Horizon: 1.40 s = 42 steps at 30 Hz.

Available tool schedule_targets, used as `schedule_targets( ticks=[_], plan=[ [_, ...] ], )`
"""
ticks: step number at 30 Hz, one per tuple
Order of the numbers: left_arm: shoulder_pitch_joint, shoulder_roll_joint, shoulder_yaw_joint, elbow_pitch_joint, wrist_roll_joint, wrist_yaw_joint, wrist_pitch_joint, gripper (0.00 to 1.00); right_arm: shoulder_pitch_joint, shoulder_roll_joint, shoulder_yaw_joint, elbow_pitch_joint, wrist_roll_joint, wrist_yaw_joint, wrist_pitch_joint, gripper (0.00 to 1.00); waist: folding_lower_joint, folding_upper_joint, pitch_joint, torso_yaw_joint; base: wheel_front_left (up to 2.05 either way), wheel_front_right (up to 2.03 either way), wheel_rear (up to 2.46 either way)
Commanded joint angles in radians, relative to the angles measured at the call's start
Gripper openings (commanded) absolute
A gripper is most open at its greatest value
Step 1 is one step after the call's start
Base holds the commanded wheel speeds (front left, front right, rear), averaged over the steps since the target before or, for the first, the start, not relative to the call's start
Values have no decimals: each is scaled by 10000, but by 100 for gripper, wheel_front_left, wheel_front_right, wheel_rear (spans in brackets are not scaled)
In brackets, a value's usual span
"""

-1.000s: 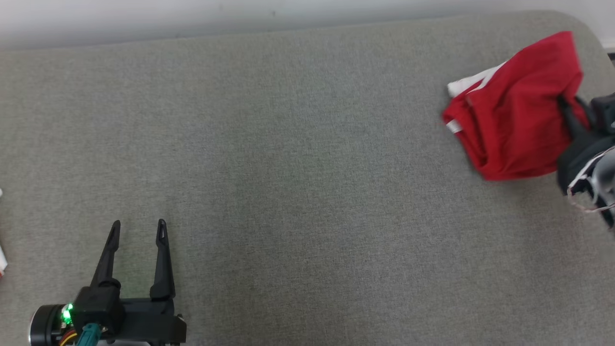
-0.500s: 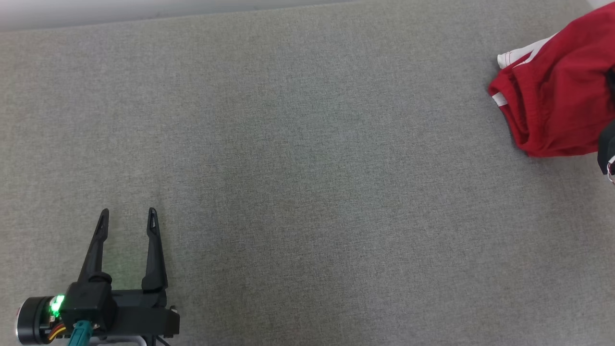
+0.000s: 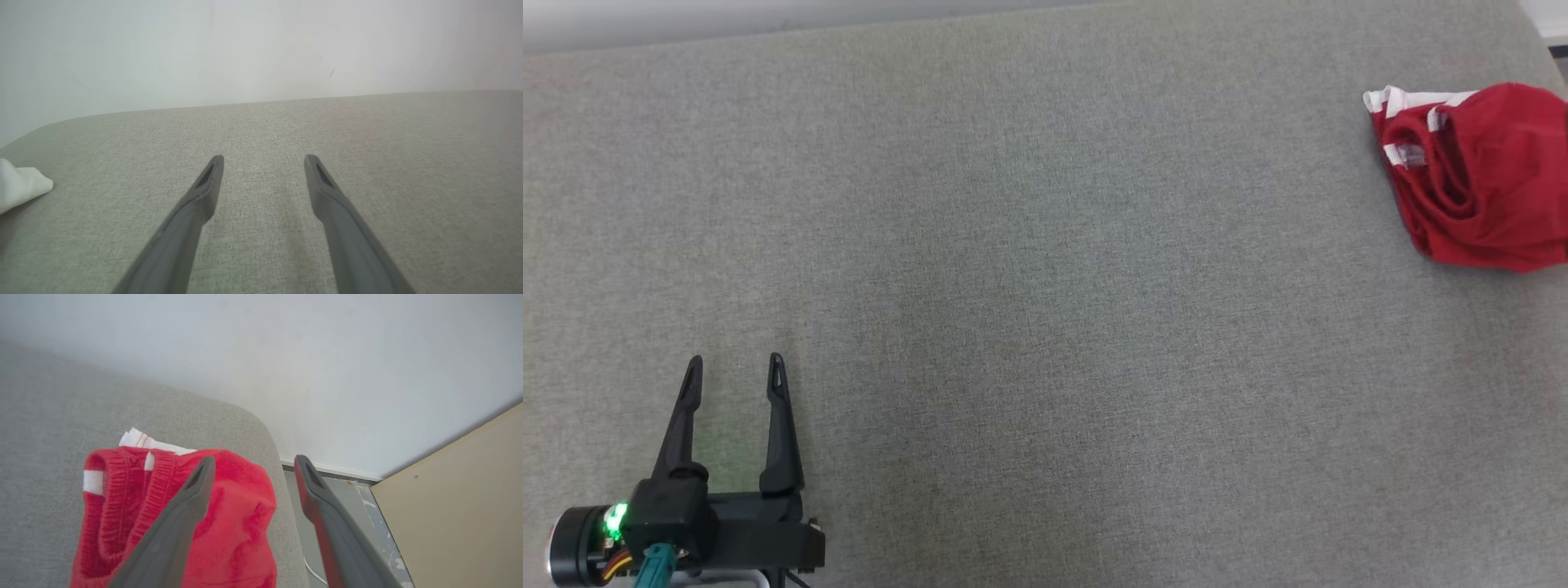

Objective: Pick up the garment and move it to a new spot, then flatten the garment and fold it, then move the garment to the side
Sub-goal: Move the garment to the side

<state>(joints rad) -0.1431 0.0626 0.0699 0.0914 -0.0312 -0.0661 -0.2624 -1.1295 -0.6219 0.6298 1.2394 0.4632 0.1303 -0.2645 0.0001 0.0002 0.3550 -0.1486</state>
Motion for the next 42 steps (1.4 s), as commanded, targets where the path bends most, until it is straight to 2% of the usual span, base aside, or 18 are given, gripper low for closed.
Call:
schedule_targets(
  ticks=[1, 6, 11, 17, 24, 28, 33, 42],
  plan=[
    [109, -20, 26, 53, -20, 28, -8, 100, -61, 62, -102, -127, 143, 11, -16, 100, -1, -2, -201, 18, 0, 0, 0],
    [465, -75, 76, 202, -236, 119, -8, 100, 1014, 236, -1448, -1514, 490, 11, -17, 100, -1, -2, -940, 121, 0, 0, 0],
    [926, -110, 10, 321, -440, 170, -8, 100, 2902, 797, -2932, -3347, 115, 11, -16, 100, -1, -2, -1657, 289, 0, 0, 0],
    [1340, -120, -237, 349, -546, 227, -8, 100, 5402, 1996, -4582, -5316, -542, 11, -18, 100, -1, -2, -2251, 702, 0, 0, 0],
    [1608, -127, -469, 512, -662, 325, -8, 100, 7812, 3591, -5759, -7128, -1294, 11, -20, 100, -1, -2, -2710, 1032, 0, 0, 0],
    [1679, -121, -530, 575, -754, 395, -8, 100, 8986, 4501, -6105, -8190, -1834, 11, -19, 100, -1, -2, -2921, 1124, 0, 0, 0],
    [1870, -123, -599, 602, -795, 469, -8, 100, 10199, 5168, -6287, -9219, -2385, 11, -21, 100, -1, -2, -3130, 1193, 0, 0, 0],
    [2068, -122, -574, 586, -793, 495, -8, 100, 11629, 5684, -6104, -10244, -2742, 11, -19, 100, -1, -2, -3382, 1271, 0, 0, 0]
  ],
)
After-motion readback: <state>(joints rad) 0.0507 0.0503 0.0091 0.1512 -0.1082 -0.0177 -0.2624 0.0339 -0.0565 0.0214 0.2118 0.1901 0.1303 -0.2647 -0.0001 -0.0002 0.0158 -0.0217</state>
